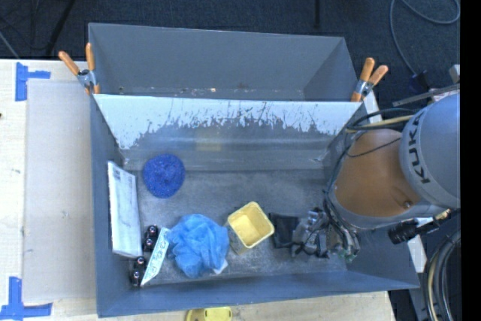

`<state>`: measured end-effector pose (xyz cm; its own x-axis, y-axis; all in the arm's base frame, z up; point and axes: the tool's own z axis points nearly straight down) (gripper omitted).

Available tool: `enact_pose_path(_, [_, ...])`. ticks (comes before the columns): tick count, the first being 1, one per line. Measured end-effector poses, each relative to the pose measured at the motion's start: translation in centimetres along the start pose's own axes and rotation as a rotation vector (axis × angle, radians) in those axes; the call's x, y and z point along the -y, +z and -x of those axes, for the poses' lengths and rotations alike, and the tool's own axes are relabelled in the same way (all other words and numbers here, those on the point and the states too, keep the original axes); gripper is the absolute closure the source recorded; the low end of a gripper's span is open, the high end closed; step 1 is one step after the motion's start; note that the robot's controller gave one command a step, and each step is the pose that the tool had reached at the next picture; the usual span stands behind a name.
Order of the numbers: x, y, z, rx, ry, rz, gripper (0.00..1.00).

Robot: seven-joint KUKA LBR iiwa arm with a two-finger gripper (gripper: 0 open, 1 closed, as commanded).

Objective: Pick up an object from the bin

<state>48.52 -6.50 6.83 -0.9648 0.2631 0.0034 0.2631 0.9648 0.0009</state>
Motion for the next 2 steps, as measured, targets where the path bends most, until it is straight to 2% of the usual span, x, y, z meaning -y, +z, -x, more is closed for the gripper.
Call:
enact_pose_path(1, [0.0, -0.4, -0.1, -0.004, -0.001, 0.0, 1.0])
enact_pose_path(2, [0.0, -2.5, -0.3, -0.008, -0.001, -0.001, 1.0])
